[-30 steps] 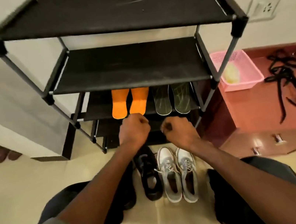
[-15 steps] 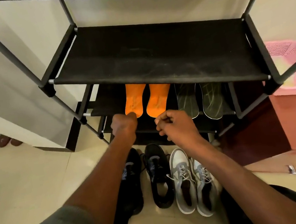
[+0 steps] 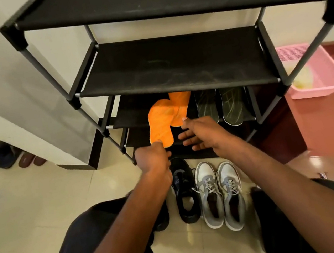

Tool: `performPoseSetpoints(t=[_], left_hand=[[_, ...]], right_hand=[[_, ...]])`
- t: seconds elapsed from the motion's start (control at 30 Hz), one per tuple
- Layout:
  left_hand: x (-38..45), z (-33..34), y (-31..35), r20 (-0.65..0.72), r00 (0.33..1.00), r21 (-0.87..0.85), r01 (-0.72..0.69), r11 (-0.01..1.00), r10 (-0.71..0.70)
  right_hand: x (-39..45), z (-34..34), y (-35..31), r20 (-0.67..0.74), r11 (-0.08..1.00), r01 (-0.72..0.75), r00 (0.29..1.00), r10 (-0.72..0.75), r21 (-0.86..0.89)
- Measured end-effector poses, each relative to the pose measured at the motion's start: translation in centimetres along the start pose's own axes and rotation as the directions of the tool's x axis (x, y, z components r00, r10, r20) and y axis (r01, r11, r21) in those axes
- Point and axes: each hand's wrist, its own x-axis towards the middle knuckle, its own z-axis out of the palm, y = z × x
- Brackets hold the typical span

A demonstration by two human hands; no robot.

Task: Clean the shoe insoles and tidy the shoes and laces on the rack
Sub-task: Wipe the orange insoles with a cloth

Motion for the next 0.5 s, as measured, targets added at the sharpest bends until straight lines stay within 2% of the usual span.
performPoseSetpoints(t=[0.1, 0.23, 0.3, 0.37, 0.43, 0.5], left_hand=[[-4.1, -1.8, -2.3, 0.056, 0.998, 0.012, 0.026, 1.0, -0.026], [-8.7, -3.3, -5.4, 0.125, 0.992, 0.076, -0.041, 0.996, 0.031], [-10.9, -4.1, -6.2, 0.226, 0.974, 0.153, -0.046, 0.987, 0.01], [-12.4, -5.0, -6.1, 0.374, 0.927, 0.204, -0.046, 0.978, -0.035], [-12.8, -5.7, -5.4, 0.468, 0.884, 0.185, -0.109, 0.977, 0.01], [-11.9, -5.6, -4.7, 0.462, 0.882, 0.154, -0.18, 0.972, 0.09]], right_hand=[[-2.1, -0.2, 0.0, 0.015, 0.995, -0.052, 0.999, 0.051, 0.09], [-4.9, 0.2, 1.5, -0.057, 0.977, -0.099, 0.992, 0.112, 0.187], [-6.2, -0.3, 2.4, -0.121, 0.97, -0.086, 0.986, 0.116, 0.228], [-7.5, -1.7, 3.1, -0.158, 0.965, -0.09, 0.979, 0.132, 0.248], [-8.8, -3.7, 3.6, -0.143, 0.952, -0.126, 0.975, 0.171, 0.278], [-10.3, -5.6, 4.4, -0.067, 0.949, -0.178, 0.977, 0.202, 0.261]])
